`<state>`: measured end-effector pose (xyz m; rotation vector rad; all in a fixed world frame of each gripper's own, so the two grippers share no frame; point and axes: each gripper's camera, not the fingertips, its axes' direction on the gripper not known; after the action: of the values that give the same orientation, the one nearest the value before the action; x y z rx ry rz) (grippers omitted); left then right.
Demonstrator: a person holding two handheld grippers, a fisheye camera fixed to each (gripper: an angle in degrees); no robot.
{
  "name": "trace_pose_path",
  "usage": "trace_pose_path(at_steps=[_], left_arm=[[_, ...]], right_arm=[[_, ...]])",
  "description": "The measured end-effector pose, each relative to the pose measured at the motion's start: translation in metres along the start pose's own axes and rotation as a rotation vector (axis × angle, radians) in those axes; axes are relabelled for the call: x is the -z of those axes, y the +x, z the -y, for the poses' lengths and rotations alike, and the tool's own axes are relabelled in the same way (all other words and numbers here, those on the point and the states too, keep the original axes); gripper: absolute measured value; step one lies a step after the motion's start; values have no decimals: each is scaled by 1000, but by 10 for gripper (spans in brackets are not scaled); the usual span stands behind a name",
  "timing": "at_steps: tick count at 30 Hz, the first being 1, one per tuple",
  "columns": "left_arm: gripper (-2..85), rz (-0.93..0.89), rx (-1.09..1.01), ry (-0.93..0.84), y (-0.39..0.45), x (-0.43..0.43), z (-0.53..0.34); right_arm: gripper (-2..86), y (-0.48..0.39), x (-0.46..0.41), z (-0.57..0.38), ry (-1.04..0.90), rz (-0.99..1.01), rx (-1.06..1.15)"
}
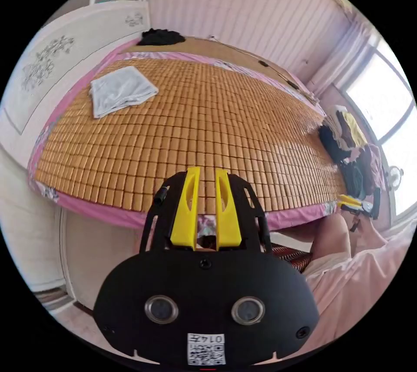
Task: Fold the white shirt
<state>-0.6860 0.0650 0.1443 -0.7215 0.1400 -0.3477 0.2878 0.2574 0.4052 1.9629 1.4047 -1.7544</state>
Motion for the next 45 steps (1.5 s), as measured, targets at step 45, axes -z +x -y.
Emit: trace_pose_path(at_steps=[45], left_arm=[[-10,-5,84,117,-181,42,61]], right_arm=[[13,-227,-99,468,89,295,218]])
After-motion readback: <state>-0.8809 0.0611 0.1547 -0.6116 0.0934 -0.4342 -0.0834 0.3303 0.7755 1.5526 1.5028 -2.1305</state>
